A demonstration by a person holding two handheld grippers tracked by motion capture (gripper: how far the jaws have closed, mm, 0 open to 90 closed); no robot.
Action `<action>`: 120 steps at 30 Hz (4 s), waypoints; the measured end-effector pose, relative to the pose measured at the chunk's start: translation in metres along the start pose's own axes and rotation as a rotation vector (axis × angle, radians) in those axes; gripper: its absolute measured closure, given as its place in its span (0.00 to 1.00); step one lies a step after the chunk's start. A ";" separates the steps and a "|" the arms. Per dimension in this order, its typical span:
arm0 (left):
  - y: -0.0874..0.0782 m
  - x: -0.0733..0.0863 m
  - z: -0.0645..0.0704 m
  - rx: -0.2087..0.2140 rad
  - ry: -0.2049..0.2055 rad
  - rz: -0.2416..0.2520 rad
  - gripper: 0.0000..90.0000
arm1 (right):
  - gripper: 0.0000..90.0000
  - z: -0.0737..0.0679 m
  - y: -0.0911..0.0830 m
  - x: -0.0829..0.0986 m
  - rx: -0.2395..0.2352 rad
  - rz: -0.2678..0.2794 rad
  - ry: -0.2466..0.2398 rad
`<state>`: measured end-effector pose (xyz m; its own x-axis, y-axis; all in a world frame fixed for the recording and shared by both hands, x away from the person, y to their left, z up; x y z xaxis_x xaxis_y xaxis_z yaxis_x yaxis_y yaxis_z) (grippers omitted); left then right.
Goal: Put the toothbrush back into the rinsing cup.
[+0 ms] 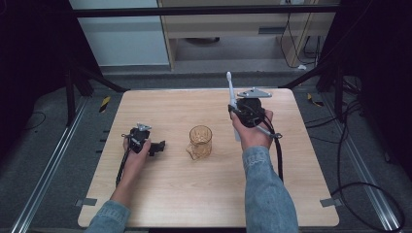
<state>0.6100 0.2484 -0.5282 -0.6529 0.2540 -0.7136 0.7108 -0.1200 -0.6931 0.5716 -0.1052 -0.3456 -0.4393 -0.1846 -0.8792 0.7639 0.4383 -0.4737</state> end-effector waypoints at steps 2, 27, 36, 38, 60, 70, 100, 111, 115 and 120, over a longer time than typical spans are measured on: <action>0.000 0.000 0.000 0.000 0.000 0.000 0.00 | 0.74 -0.001 0.000 -0.004 -0.001 0.006 -0.001; 0.000 0.000 0.000 0.001 0.000 -0.001 0.00 | 0.74 -0.021 0.009 -0.035 -0.015 0.088 -0.019; 0.000 0.000 0.000 0.001 0.001 -0.002 0.00 | 0.74 -0.030 0.012 -0.041 -0.028 0.126 -0.013; 0.000 0.000 0.000 0.001 0.000 -0.001 0.00 | 0.74 -0.031 0.012 -0.043 -0.034 0.136 -0.008; 0.000 0.000 0.000 0.001 0.002 -0.002 0.00 | 0.74 -0.055 0.023 -0.051 -0.089 0.174 -0.004; 0.000 0.000 0.000 0.001 0.001 -0.002 0.00 | 0.74 -0.061 0.031 -0.047 -0.103 0.168 -0.007; 0.000 0.000 0.000 0.001 0.001 -0.001 0.00 | 0.74 -0.076 0.051 -0.018 -0.126 0.169 0.006; 0.000 0.000 0.000 0.001 0.000 0.000 0.00 | 0.74 -0.079 0.060 -0.005 -0.136 0.134 0.012; 0.000 0.000 0.000 0.002 0.000 0.000 0.00 | 0.74 -0.079 0.062 -0.001 -0.136 0.129 0.010; 0.000 0.000 0.000 0.001 0.000 0.000 0.00 | 0.74 -0.080 0.064 0.002 -0.136 0.120 0.010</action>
<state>0.6105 0.2481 -0.5281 -0.6529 0.2541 -0.7135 0.7104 -0.1214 -0.6933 0.5819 -0.0071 -0.3738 -0.3539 -0.1150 -0.9282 0.7403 0.5720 -0.3532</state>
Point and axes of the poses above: each handheld gripper's, and its own axes: y roughly forward along the jaws, x roughly out of its underside, z roughly to its right, the point moved 3 cm from there along y, roughly forward along the jaws, and after that the axes turned 7 degrees about -x, right-handed, at the moved point
